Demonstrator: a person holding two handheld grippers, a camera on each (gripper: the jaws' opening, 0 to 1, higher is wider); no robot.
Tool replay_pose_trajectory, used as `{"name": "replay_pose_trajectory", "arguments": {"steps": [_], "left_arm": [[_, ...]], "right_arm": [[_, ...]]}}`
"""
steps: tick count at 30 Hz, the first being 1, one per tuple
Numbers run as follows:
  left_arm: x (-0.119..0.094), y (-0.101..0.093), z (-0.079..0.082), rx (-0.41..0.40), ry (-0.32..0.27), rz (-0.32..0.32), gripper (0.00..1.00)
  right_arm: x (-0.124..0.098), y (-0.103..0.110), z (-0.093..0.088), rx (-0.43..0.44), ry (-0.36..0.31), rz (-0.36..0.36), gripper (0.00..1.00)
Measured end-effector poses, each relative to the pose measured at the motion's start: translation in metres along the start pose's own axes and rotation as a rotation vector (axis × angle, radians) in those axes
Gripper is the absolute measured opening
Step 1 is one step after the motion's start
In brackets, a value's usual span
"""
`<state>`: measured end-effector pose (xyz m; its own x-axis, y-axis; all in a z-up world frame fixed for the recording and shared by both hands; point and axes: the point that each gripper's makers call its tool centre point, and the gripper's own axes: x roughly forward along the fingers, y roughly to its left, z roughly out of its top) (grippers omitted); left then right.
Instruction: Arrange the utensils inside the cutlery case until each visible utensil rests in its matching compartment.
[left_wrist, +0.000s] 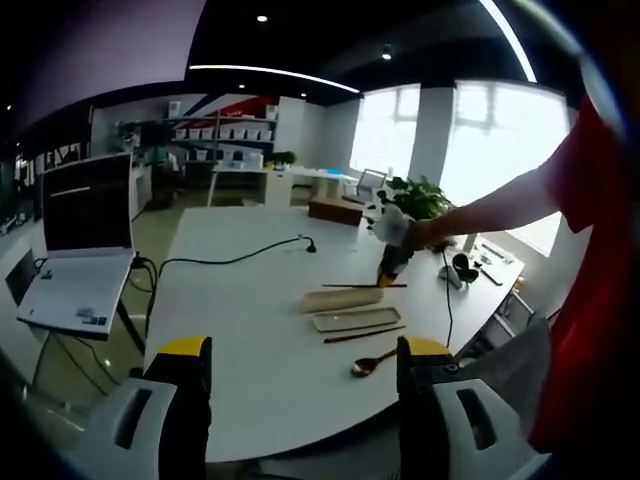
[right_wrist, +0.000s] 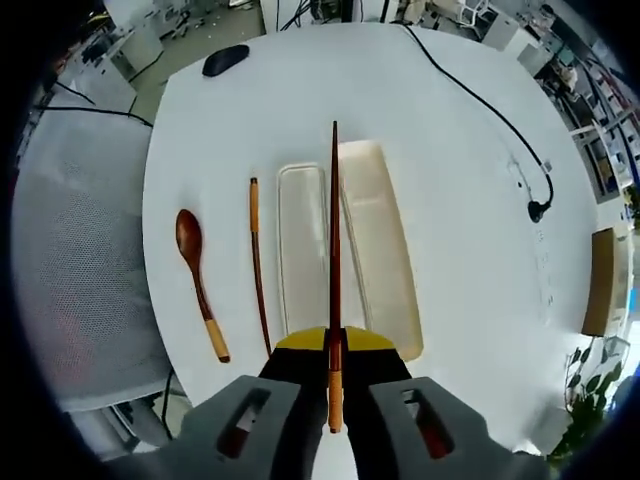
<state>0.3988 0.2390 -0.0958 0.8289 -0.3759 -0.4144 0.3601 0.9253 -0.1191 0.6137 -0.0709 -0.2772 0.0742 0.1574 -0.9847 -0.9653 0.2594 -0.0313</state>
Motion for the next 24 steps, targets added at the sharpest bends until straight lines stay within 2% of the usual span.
{"name": "replay_pose_trajectory", "arguments": {"steps": [7, 10, 12, 21, 24], "left_arm": [[-0.003, 0.007, 0.002, 0.002, 0.001, 0.015, 0.78], [-0.003, 0.008, 0.000, 0.004, 0.015, 0.017, 0.78], [-0.003, 0.008, -0.002, 0.008, 0.024, 0.018, 0.78], [0.004, 0.012, 0.000, 0.003, 0.032, 0.022, 0.78], [0.007, 0.011, -0.001, 0.012, 0.038, 0.018, 0.77]], "right_arm": [[0.004, -0.017, 0.011, -0.009, -0.006, -0.003, 0.00], [0.009, -0.021, 0.017, -0.025, -0.014, 0.012, 0.00], [0.011, -0.024, 0.022, -0.007, -0.034, 0.032, 0.00], [0.018, -0.038, 0.023, -0.029, -0.016, 0.043, 0.00], [0.019, -0.041, 0.024, -0.011, -0.025, 0.051, 0.00]]}}
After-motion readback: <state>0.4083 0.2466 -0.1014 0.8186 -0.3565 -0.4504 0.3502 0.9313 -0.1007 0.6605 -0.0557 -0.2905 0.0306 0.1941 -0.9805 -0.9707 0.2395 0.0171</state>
